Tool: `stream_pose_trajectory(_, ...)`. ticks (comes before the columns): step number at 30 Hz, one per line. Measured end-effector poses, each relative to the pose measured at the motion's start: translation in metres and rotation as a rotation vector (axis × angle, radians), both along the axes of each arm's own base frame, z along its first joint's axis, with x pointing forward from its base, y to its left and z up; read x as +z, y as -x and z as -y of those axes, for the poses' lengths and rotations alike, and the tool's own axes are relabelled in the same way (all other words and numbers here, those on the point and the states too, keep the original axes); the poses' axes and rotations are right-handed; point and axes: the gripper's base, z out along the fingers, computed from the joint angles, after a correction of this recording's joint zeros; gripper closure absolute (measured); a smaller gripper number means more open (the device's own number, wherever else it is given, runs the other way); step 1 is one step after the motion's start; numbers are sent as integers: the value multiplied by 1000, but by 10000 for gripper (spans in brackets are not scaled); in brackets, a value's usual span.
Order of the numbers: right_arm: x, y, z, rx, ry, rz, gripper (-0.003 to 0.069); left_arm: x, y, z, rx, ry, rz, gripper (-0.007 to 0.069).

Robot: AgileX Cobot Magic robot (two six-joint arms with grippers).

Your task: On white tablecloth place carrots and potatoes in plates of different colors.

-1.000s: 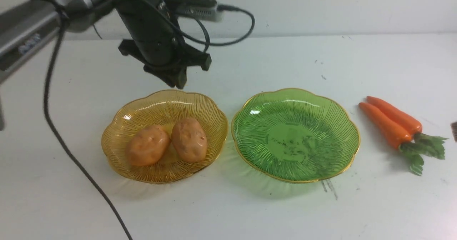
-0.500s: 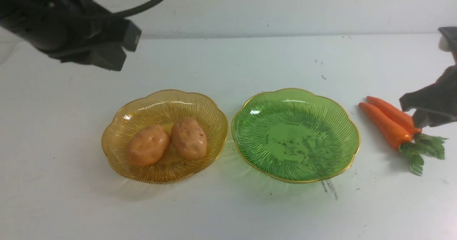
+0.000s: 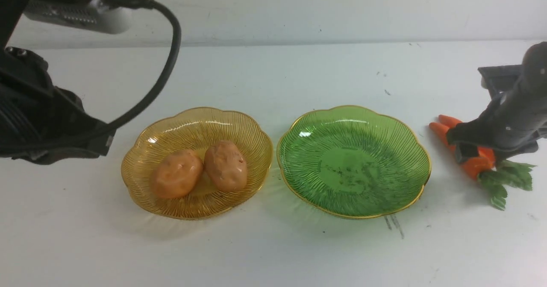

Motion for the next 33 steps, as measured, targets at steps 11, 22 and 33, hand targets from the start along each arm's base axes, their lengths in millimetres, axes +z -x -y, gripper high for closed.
stream_pose_trajectory(11, -19, -9, 2, 23, 33, -21, 240, 0, 0, 0, 0, 0, -1, 628)
stream_pose_trajectory(22, 48, -12, -1, -17, -15, 33, 291, 0, 0, 0, 0, -1, 1, 628)
stream_pose_trajectory(33, 109, 2, -64, 110, -383, 52, 291, 0, 0, 0, 5, 4, -2, 628)
